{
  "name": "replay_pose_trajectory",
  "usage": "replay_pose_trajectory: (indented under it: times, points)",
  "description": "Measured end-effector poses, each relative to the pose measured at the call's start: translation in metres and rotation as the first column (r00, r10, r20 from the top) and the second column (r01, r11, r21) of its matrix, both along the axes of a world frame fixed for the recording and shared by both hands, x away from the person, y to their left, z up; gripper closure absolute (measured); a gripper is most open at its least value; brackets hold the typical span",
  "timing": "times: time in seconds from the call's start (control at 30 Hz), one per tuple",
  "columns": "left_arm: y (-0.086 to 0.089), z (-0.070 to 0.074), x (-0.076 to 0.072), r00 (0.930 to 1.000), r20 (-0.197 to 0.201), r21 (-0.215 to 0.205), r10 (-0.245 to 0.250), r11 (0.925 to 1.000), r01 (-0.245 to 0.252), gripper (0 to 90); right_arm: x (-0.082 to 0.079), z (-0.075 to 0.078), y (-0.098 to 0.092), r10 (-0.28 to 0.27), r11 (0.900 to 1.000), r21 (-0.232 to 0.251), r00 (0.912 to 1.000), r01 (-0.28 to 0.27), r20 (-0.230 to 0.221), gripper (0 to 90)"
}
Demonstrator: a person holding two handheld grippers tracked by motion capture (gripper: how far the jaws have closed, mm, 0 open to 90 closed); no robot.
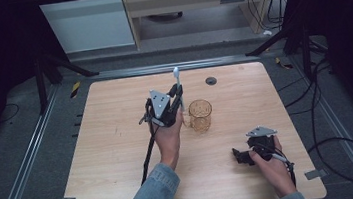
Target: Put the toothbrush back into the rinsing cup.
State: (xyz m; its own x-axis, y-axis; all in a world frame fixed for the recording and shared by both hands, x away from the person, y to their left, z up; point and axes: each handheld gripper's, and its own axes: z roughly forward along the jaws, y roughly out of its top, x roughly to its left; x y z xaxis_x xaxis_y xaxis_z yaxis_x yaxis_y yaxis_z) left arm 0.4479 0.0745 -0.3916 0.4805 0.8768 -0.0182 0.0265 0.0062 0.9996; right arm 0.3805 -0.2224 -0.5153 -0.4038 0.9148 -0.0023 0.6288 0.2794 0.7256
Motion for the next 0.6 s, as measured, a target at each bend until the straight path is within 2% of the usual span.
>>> replay_pose_trajectory:
  times: [0.13,0.2,0.37,0.6]
  points:
    - [0.0,-0.004,0.002,1.0,0.002,-0.003,-0.002,1.0,0.002,79.0,0.0,0.0,0.0,0.002,1.0,-0.002,1.0,-0.002,-0.001,0.5]
    - [0.0,-0.006,0.003,1.0,-0.003,-0.017,-0.005,0.9999,0.005,79.0,0.0,0.0,0.0,0.002,1.0,-0.001,1.0,-0.002,-0.001,0.5]
    - [-0.001,-0.009,0.005,1.0,0.0,-0.007,-0.006,1.0,0.006,79.0,0.0,0.0,0.0,0.002,1.0,0.003,1.0,-0.002,-0.005,0.5]
    - [-0.002,-0.014,0.006,0.9999,0.002,-0.019,-0.01,0.9998,0.01,79.0,0.0,0.0,0.0,0.005,1.0,0.002,1.0,-0.005,-0.004,0.5]
